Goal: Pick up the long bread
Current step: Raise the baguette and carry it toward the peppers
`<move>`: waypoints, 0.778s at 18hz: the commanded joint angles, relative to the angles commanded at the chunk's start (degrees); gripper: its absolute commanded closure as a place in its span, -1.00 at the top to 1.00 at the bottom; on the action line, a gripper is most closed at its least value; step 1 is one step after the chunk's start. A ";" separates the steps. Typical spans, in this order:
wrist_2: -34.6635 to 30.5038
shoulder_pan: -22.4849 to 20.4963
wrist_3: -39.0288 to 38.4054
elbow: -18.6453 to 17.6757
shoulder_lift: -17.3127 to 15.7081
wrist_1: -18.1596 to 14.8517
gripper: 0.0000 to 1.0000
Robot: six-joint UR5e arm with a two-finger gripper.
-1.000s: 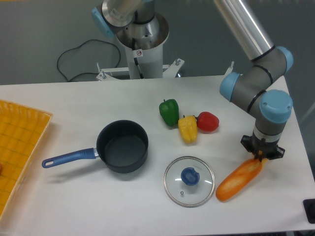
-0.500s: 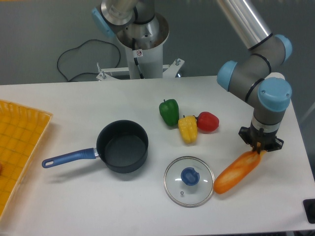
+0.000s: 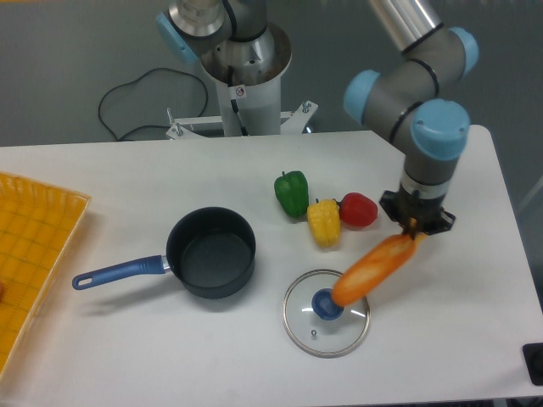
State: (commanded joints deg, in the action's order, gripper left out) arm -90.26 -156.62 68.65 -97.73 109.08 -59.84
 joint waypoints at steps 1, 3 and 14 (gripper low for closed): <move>0.00 0.70 -0.27 0.00 -0.18 -0.18 -1.00; 0.00 1.49 -0.54 0.00 -0.36 -0.97 -1.00; -0.70 2.90 1.48 9.05 -3.70 -15.57 -1.00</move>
State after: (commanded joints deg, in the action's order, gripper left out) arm -90.97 -153.72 70.14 -88.68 105.38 -75.41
